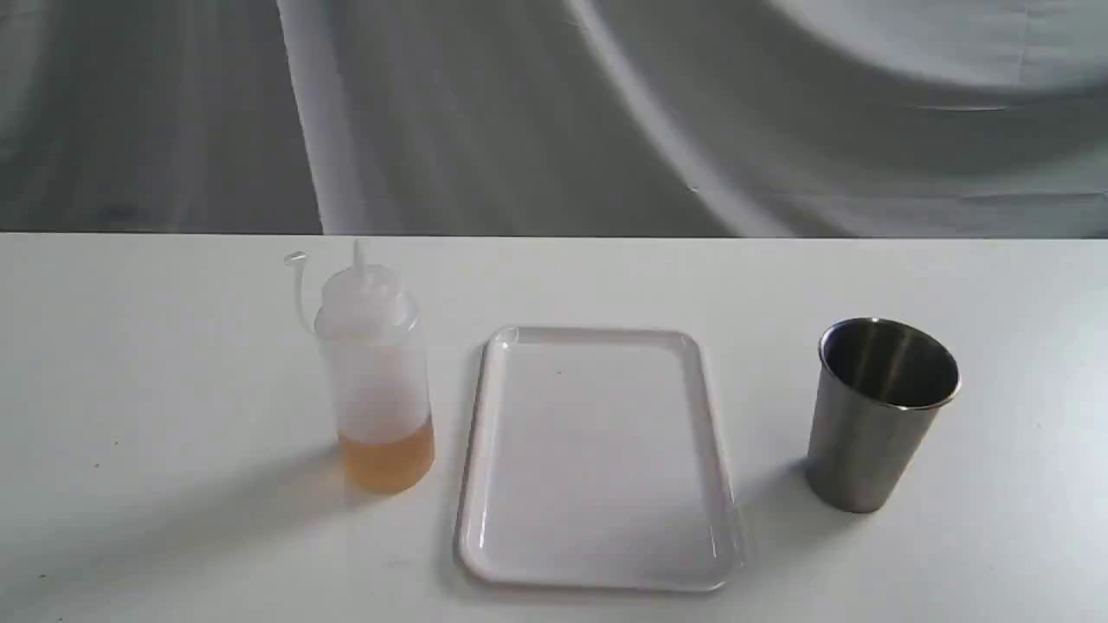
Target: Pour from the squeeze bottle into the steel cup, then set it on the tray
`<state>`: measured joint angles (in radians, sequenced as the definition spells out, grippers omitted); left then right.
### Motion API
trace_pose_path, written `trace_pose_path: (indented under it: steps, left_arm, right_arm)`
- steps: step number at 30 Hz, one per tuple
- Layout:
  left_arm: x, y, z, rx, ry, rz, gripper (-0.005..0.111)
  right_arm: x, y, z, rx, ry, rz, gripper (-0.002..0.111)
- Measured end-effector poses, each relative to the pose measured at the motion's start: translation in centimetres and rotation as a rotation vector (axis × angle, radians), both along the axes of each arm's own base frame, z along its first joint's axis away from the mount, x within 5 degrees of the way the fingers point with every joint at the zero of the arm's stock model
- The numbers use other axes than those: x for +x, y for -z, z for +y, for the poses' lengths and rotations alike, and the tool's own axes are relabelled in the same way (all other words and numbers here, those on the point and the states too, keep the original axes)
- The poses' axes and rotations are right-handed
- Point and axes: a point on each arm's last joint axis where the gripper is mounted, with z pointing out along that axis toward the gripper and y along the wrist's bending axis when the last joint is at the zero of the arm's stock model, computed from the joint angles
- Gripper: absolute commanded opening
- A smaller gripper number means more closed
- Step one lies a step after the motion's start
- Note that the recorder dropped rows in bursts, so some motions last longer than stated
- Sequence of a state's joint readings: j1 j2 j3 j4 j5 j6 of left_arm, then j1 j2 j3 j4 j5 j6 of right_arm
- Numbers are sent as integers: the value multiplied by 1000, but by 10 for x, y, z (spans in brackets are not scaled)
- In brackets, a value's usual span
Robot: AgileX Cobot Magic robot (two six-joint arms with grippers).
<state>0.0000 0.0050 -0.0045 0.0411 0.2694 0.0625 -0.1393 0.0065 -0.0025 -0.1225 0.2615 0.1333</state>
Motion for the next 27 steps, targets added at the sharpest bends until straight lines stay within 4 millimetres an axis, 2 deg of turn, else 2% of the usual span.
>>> trace_pose_path:
  steps: [10, 15, 22, 27]
  left_arm:
    - [0, 0, 0, 0, 0, 0, 8]
    - [0, 0, 0, 0, 0, 0, 8]
    - [0, 0, 0, 0, 0, 0, 8]
    - [0, 0, 0, 0, 0, 0, 8]
  right_arm:
    - [2, -24, 3, 125, -24, -282, 0]
    - [1, -28, 2, 218, -19, -346, 0]
    - [0, -30, 0, 506, 8, -414, 0]
    - [0, -30, -1, 599, 14, -428, 0]
